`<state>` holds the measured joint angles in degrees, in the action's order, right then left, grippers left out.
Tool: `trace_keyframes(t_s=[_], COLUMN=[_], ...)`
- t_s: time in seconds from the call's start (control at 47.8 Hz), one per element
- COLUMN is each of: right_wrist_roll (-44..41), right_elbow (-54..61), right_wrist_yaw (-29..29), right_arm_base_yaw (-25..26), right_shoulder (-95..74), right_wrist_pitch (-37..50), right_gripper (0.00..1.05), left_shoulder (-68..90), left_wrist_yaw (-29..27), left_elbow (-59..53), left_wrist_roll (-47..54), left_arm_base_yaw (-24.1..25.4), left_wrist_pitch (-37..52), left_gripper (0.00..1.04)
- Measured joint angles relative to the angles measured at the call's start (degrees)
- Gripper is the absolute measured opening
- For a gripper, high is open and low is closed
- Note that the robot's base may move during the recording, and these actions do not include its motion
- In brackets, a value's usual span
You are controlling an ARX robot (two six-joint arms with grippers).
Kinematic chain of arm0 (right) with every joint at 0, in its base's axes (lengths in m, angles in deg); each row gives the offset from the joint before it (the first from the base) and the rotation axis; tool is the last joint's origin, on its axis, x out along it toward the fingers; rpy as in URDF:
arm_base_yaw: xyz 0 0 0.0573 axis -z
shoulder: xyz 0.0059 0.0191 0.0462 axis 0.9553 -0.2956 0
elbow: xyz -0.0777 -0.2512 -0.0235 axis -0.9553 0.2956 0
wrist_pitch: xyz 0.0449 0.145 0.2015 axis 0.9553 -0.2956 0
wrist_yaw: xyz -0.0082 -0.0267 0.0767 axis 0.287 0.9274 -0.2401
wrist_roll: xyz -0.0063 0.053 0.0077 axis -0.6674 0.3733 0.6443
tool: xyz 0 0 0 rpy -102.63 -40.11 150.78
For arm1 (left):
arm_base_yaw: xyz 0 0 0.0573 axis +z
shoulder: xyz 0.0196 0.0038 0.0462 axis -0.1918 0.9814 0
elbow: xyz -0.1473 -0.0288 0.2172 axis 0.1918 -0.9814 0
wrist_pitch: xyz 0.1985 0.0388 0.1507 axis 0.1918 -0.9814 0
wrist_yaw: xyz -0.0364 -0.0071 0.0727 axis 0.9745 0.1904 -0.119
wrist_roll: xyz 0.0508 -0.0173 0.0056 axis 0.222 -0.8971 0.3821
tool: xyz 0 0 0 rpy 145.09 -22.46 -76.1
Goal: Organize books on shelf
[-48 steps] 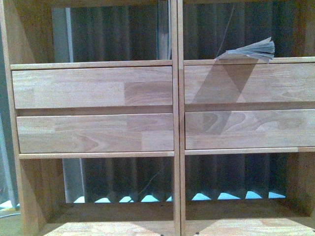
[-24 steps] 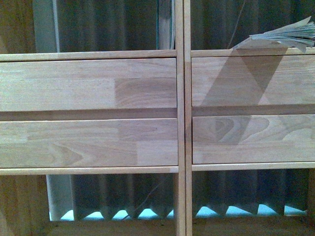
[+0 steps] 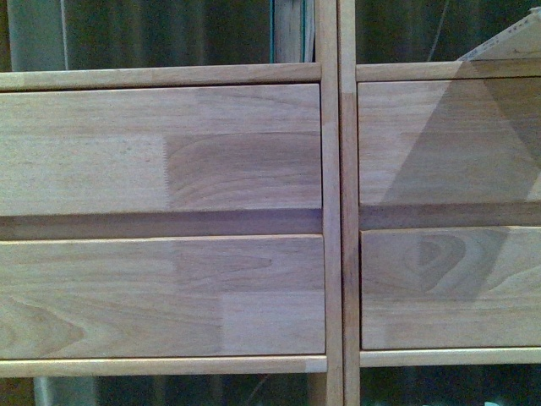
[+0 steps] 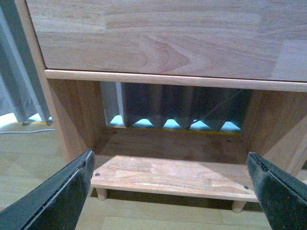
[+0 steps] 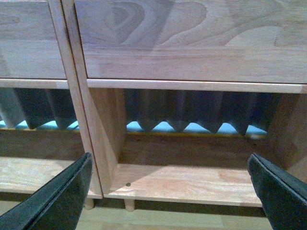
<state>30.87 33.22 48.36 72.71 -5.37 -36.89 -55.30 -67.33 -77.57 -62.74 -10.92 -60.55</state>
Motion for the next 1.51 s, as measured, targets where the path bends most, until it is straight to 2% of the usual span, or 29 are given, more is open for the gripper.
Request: trace_keyframes(t_s=[0.795, 0.857, 0.92, 0.941, 0.983, 1.108, 1.192, 1.276, 1.359, 1.506], right_wrist_roll=[0.0, 1.4, 5.9, 6.3, 9.6, 17.3, 24.5, 30.8, 42.2, 53.2], right_elbow=[0.0, -0.7, -3.4, -3.7, -4.9, -9.0, -12.9, -15.7, -20.5, -25.8], right_wrist_yaw=[0.0, -4.4, -17.8, -18.7, -24.8, -30.9, -30.9, -29.9, -25.3, -20.3], right_arm_base_yaw=[0.0, 1.5, 6.8, 7.6, 10.4, 15.0, 15.5, 13.8, 10.1, 6.0], right_shoulder=[0.0, -1.3, -6.3, -7.2, -10.6, -18.7, -25.6, -31.5, -40.9, -50.6], right_wrist_pitch=[0.0, -2.4, -7.2, -7.2, -6.4, 0.9, 7.1, 12.3, 19.2, 24.9], right_gripper=[0.98, 0.98, 0.98, 0.98, 0.98, 0.98, 0.98, 0.98, 0.98, 0.98], left_shoulder=[0.0, 0.0, 0.0, 0.0, 0.0, 0.0, 0.0, 0.0, 0.0, 0.0], left_wrist_yaw=[0.0, 0.0, 0.0, 0.1, 0.0, 0.0, 0.0, 0.0, 0.0, 0.0], left_elbow=[0.0, 0.0, 0.0, 0.0, 0.0, 0.0, 0.0, 0.0, 0.0, 0.0], left_wrist_roll=[0.0, 0.0, 0.0, 0.0, 0.0, 0.0, 0.0, 0.0, 0.0, 0.0], left_arm_base_yaw=[0.0, 0.0, 0.0, 0.0, 0.0, 0.0, 0.0, 0.0, 0.0, 0.0], left_wrist_pitch=[0.0, 0.0, 0.0, 0.0, 0.0, 0.0, 0.0, 0.0, 0.0, 0.0], left_gripper=[0.97, 0.97, 0.97, 0.97, 0.97, 0.97, 0.97, 0.97, 0.97, 0.97])
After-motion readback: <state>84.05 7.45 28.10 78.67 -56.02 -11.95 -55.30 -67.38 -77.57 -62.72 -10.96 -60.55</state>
